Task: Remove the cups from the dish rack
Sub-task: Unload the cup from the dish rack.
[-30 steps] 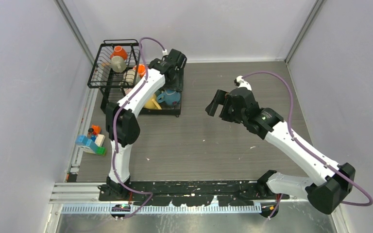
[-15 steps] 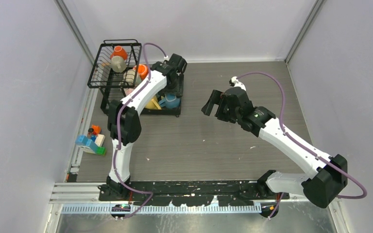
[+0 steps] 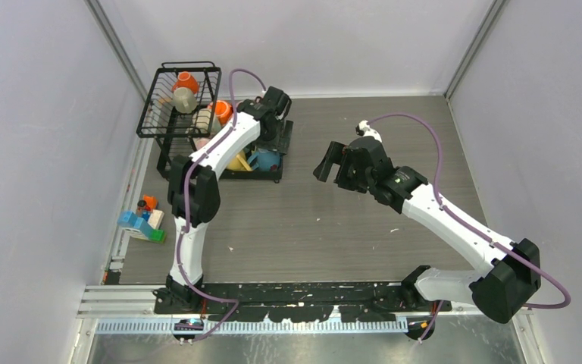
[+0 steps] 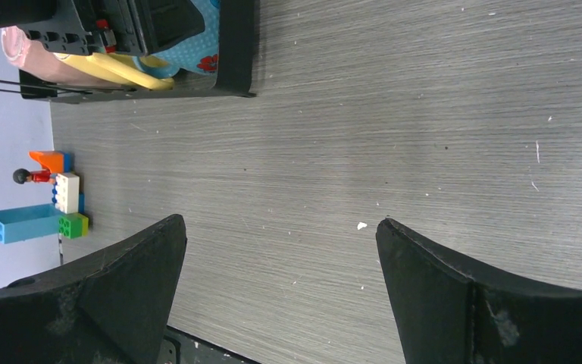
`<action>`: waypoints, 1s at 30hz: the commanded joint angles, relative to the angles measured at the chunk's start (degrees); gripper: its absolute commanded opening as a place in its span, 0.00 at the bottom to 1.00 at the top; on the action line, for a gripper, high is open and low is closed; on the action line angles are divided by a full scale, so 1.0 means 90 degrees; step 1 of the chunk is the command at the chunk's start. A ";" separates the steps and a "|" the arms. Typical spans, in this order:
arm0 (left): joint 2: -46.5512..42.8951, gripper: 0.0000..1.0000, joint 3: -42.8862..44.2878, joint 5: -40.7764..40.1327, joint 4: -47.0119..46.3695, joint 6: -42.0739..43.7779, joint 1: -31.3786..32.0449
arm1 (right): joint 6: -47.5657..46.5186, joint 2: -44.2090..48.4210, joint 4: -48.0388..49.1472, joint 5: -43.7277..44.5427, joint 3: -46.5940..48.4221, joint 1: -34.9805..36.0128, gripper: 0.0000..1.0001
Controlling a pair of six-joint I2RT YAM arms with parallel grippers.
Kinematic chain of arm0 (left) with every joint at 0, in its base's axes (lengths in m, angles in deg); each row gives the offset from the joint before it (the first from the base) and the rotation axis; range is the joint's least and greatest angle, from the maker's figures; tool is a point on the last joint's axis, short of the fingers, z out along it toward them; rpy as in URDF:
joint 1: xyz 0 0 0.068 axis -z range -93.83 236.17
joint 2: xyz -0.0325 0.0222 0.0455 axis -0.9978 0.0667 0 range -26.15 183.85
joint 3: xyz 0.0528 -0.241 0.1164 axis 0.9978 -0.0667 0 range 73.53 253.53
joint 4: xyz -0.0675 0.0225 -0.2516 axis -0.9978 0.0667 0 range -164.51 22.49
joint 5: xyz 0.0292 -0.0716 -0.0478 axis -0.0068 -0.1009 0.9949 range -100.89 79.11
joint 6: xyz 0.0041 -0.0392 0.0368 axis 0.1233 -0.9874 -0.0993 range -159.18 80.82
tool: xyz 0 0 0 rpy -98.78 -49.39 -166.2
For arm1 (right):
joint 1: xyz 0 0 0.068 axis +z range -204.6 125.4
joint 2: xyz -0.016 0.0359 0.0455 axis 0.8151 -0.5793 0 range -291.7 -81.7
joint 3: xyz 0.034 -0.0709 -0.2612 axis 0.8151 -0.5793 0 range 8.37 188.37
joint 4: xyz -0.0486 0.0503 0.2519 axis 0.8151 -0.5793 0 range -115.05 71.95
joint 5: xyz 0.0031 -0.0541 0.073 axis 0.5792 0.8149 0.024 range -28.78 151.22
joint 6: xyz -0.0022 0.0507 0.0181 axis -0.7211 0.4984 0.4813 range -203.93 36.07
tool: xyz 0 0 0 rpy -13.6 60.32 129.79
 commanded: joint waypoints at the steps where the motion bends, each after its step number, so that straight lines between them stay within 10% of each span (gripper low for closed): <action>1: -0.0346 0.90 -0.0151 0.0125 -0.0305 0.0541 -0.0052 | -0.0100 0.0014 0.0241 -0.0021 -0.0027 0.0003 1.00; 30: -0.0482 0.80 -0.0884 0.1476 -0.0826 0.1304 -0.0348 | -0.0198 0.0383 -0.0049 0.0038 -0.0310 -0.0004 1.00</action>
